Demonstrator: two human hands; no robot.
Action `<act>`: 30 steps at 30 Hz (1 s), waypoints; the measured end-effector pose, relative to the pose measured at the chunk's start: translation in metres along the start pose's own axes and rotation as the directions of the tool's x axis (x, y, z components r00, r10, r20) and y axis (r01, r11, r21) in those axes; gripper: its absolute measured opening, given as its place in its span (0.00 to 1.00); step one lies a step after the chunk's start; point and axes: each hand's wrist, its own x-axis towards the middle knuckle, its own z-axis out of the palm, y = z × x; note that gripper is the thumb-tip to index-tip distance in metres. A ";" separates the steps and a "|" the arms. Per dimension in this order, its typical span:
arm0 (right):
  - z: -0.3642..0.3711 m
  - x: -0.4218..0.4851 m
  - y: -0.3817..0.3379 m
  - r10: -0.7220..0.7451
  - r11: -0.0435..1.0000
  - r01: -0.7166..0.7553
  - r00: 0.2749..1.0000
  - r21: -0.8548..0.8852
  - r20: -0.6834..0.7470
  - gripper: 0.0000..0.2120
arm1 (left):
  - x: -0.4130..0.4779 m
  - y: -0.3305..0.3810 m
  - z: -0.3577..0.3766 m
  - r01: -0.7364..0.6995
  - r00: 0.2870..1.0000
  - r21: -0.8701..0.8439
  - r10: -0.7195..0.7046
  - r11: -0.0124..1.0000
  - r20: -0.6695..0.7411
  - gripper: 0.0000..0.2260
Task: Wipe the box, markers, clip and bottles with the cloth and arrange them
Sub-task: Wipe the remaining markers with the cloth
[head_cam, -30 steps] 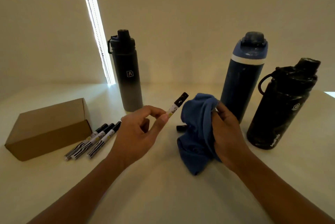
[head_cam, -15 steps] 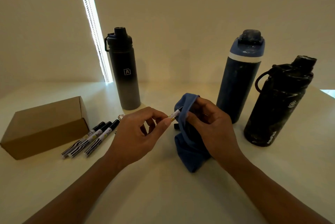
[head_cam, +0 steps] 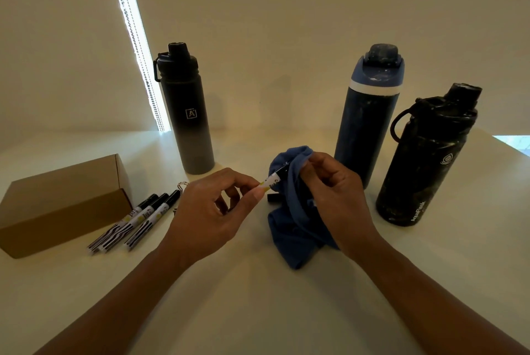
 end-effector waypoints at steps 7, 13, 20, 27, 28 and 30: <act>0.002 0.000 0.002 -0.034 0.994 0.029 0.998 -0.106 -0.051 0.07 | -0.001 -0.002 0.000 -0.005 1.000 0.012 0.005 1.000 0.007 0.07; 0.006 0.000 -0.001 -0.101 0.987 0.094 0.994 -0.127 -0.045 0.09 | 0.001 0.000 0.002 -0.006 1.000 -0.007 0.006 1.000 0.000 0.07; 0.010 -0.001 -0.001 -0.066 0.997 0.067 0.997 -0.040 0.039 0.11 | -0.003 -0.003 -0.003 0.015 1.000 0.025 -0.015 1.000 -0.005 0.07; 0.008 0.000 -0.004 -0.070 0.997 0.070 0.998 -0.018 -0.001 0.09 | -0.002 0.003 0.000 -0.008 0.999 0.008 0.008 1.000 -0.034 0.05; 0.008 0.000 -0.004 -0.064 0.998 0.064 0.998 -0.007 0.003 0.10 | -0.002 0.003 -0.001 -0.010 0.999 0.007 0.010 1.000 -0.039 0.05; 0.010 -0.001 -0.004 -0.052 0.999 0.052 0.998 0.006 0.022 0.09 | -0.003 0.002 -0.001 -0.010 0.999 0.007 0.010 1.000 -0.045 0.06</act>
